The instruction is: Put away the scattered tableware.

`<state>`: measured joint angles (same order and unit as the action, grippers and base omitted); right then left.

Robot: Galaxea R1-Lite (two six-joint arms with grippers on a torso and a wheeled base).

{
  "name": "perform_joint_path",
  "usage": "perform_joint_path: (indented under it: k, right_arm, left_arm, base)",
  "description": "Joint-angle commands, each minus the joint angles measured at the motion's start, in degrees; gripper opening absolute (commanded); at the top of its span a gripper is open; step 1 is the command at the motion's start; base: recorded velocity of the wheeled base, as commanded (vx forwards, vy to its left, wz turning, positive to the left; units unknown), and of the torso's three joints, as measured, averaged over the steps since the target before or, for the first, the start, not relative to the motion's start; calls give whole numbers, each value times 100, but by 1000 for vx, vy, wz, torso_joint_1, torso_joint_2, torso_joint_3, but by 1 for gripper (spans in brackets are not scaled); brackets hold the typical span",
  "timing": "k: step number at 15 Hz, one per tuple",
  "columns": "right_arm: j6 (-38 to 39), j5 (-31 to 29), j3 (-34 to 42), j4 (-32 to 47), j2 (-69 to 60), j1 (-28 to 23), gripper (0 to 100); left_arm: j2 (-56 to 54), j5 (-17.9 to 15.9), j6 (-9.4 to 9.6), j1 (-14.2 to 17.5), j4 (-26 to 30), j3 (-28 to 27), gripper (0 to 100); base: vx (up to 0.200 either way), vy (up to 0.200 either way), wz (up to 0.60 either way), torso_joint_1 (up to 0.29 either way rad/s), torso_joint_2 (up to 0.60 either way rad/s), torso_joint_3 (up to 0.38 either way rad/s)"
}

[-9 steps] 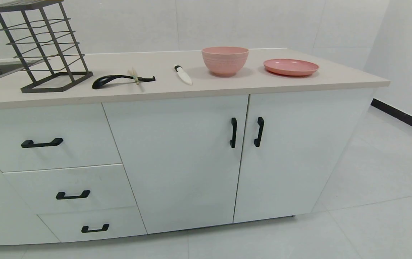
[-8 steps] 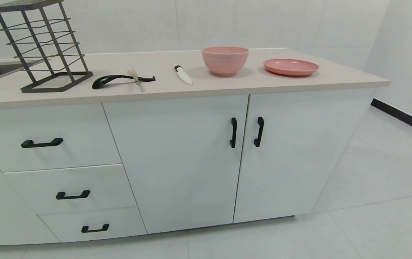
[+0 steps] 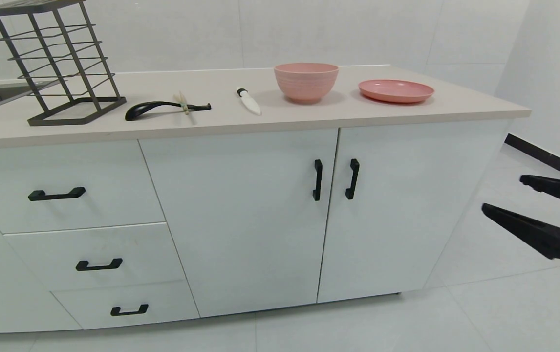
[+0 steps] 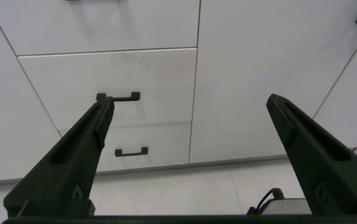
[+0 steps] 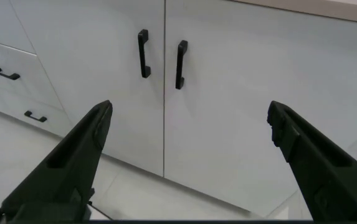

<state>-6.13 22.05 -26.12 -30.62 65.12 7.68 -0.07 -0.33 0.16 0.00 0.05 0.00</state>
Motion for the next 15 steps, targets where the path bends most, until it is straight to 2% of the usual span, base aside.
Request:
perform_joint_path:
  k: [1, 7, 8, 11, 13, 15]
  right_arm:
    - [-20, 1, -174, -497, 1143, 208, 100]
    - [-20, 36, -112, -1280, 1899, 278, 100]
    - [-20, 80, -139, -1640, 2286, 304, 100]
    - [-415, 1020, -51, -2624, 3094, 295, 100]
    - [-442, 1108, -191, -3406, 3771, 331, 100]
    - [-459, 1126, -156, -3626, 3982, 419, 100]
  left_arm:
    - [7, -2, 2, 0, 4, 0, 100]
    - [7, -2, 2, 0, -5, 0, 100]
    - [7, -2, 2, 0, -5, 0, 100]
    - [7, -2, 2, 0, -5, 0, 100]
    - [7, -2, 2, 0, 4, 0, 100]
    - [7, -11, 2, 0, 13, -9, 100]
  base:
    - [0, 0, 0, 0, 0, 0]
    - [0, 0, 0, 0, 0, 0]
    - [0, 0, 0, 0, 0, 0]
    - [0, 0, 0, 0, 0, 0]
    - [0, 0, 0, 0, 0, 0]
    - [0, 0, 0, 0, 0, 0]
